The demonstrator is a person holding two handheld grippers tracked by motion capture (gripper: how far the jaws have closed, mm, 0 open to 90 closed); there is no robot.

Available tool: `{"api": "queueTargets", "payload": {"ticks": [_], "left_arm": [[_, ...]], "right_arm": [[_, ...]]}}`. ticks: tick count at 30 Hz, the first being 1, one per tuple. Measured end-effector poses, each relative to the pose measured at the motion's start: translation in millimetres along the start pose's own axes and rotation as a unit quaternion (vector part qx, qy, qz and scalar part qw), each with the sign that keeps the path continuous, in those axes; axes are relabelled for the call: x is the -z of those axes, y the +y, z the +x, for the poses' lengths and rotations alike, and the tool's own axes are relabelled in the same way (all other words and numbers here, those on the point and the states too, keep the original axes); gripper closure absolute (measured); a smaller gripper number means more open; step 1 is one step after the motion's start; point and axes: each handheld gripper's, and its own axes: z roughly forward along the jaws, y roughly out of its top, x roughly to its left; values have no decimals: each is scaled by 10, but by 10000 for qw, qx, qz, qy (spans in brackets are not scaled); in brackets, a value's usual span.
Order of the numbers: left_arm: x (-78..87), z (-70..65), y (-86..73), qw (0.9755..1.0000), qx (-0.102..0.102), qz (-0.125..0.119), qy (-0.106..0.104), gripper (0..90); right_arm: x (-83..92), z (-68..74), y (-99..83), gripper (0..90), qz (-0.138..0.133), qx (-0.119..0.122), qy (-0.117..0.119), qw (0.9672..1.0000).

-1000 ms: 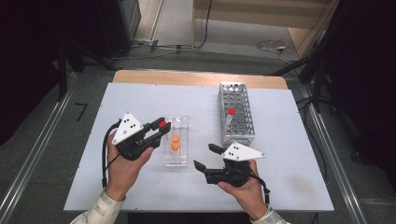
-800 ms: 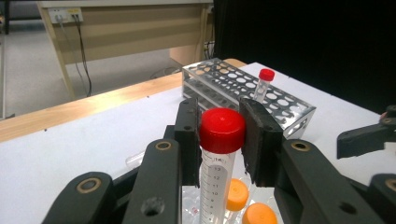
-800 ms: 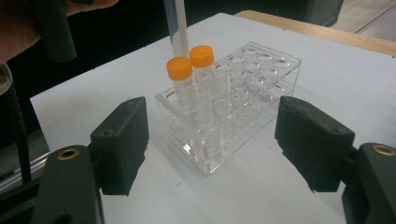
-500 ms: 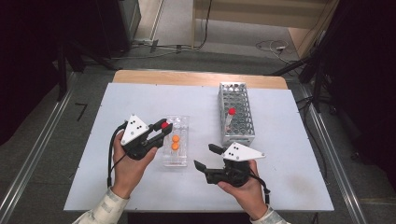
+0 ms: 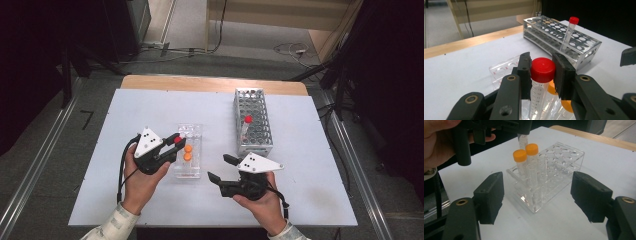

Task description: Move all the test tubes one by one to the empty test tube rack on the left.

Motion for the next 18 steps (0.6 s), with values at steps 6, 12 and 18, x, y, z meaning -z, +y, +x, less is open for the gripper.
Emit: {"api": "queueTargets", "payload": {"ticks": [6,12,18], "left_arm": [[-10,-1,-25,10000,36,43,8,703],[-2,13,-32,9999,105,52,-9,703],[-8,11,-45,9999,105,92,-18,701]], "right_arm": [[-3,3,-2,252,7,8,-2,10000],[-4,1,-3,252,23,-2,-9,10000],[-9,6,-6,253,35,-6,0,10000]]}}
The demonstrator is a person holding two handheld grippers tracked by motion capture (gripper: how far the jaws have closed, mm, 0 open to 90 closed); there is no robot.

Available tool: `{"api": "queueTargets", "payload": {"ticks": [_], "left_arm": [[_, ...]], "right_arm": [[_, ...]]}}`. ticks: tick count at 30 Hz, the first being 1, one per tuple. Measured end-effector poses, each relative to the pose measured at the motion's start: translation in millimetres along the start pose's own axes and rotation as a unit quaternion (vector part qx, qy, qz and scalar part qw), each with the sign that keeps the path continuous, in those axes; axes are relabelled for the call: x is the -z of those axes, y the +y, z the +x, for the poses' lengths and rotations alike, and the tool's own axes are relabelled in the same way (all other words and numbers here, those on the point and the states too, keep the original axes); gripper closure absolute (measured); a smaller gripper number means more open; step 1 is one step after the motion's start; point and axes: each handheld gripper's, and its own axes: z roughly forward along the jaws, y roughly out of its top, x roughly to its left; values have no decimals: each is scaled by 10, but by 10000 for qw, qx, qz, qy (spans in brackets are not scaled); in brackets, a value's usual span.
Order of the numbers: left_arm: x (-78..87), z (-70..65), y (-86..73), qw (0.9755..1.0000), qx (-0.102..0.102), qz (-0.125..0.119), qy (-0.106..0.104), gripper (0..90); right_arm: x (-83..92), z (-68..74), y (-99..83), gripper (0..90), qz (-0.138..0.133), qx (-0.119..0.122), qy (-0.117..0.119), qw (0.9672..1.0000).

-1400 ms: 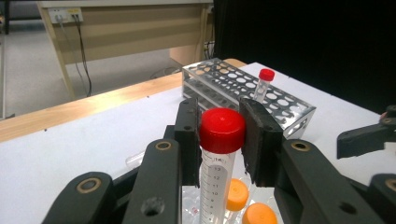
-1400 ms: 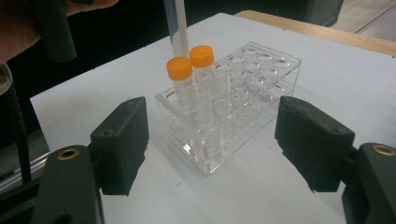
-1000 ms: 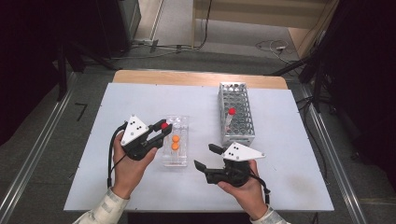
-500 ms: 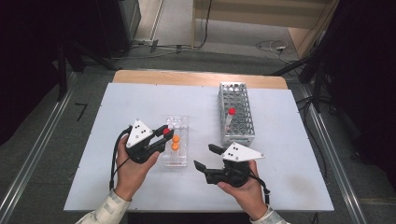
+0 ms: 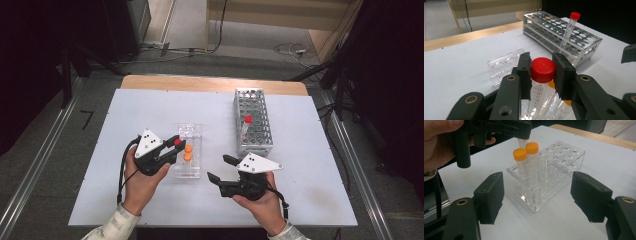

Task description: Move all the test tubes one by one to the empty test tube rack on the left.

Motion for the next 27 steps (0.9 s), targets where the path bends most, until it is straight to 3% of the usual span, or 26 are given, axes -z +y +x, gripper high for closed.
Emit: {"api": "queueTargets", "payload": {"ticks": [15,20,23,27], "left_arm": [[22,9,3,10000,74,-47,-21,664],[46,21,18,9997,192,-97,-71,629],[52,30,24,9994,292,-103,-154,569],[63,43,29,9990,384,-228,-71,417]], "right_arm": [[1,0,-1,253,-3,8,6,10000],[9,-10,2,253,-20,8,-5,10000],[14,-23,4,246,-30,4,-55,10000],[24,-81,4,227,-57,-59,-162,9998]]}}
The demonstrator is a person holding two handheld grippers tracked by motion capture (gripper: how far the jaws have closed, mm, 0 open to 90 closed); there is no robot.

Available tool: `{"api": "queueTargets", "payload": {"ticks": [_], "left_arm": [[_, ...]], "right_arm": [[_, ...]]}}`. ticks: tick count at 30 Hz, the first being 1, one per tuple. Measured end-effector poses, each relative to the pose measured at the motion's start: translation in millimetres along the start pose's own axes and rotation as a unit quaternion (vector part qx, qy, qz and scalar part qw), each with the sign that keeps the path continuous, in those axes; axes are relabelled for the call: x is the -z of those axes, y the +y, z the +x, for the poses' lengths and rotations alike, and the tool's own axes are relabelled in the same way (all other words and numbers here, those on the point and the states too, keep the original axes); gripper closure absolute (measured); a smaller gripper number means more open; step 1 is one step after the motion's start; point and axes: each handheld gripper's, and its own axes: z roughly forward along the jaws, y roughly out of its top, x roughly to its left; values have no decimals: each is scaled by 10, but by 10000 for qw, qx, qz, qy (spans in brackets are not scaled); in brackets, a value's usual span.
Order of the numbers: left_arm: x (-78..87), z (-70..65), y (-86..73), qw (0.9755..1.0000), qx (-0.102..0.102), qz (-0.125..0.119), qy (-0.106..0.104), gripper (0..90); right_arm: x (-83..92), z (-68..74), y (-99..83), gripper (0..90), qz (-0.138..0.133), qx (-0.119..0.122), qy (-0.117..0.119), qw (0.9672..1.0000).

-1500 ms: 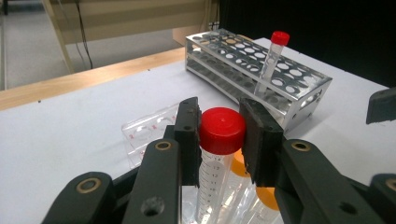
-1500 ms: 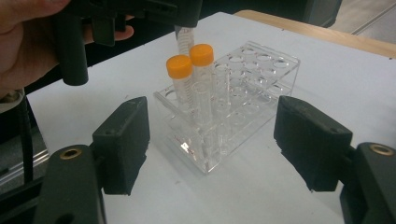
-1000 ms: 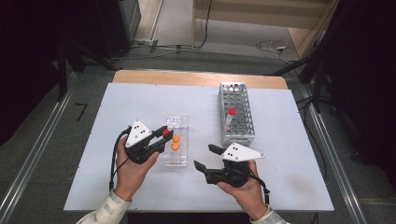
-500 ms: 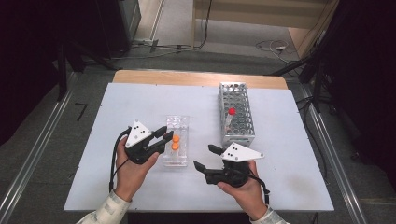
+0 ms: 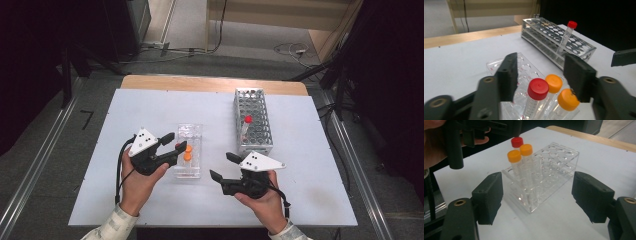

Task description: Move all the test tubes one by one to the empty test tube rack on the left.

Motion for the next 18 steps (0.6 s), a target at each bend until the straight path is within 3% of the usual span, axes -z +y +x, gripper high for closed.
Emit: {"api": "queueTargets", "payload": {"ticks": [7,10,18], "left_arm": [[-10,28,-3,9999,112,-38,69,311],[-10,32,-3,9999,108,-39,86,304],[-4,33,7,9998,139,-100,134,249]], "right_arm": [[13,-263,-33,222,4,-189,-430,9989],[30,-363,-39,222,-16,-150,-778,9969],[-3,-567,-16,221,-77,-236,-1328,9908]]}}
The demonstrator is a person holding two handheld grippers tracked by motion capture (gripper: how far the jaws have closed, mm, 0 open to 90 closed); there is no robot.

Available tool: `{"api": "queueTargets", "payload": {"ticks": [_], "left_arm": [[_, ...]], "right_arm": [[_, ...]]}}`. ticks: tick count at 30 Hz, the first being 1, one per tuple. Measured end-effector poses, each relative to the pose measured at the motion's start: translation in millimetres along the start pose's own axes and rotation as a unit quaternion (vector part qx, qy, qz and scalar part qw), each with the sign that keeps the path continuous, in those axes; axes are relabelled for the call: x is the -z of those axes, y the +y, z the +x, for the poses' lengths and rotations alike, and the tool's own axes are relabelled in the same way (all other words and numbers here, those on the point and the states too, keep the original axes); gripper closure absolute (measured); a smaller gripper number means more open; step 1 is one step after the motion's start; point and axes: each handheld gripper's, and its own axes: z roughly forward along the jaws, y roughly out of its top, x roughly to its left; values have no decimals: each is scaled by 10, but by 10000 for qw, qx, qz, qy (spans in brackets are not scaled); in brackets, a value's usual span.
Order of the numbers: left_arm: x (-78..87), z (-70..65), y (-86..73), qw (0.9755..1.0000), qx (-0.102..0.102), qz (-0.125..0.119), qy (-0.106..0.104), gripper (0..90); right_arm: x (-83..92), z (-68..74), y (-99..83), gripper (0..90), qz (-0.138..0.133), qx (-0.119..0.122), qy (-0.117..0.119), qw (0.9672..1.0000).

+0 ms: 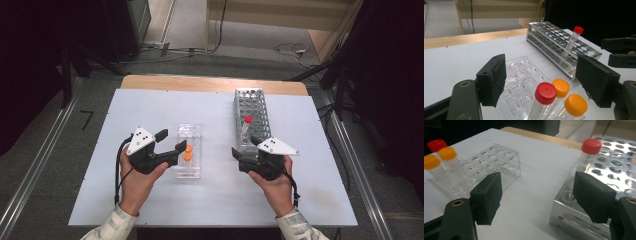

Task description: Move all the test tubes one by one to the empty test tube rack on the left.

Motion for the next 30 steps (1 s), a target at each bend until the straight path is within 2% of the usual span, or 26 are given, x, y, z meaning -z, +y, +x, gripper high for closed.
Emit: {"api": "queueTargets", "payload": {"ticks": [5,9,18,23,30], "left_arm": [[1,10,2,10000,12,9,41,234],[-3,8,0,10000,12,6,69,233],[29,-4,14,9999,41,-94,62,239],[34,7,7,9999,46,-94,78,239],[28,-3,0,10000,52,-60,52,242]], "right_arm": [[-109,-109,25,225,-33,-68,-420,9991],[-225,-227,33,242,4,-195,-620,9979],[-456,-374,54,302,47,-315,-812,9962],[-573,-390,38,406,94,-363,-790,9962],[-678,-404,12,561,134,-341,-931,9950]]}}
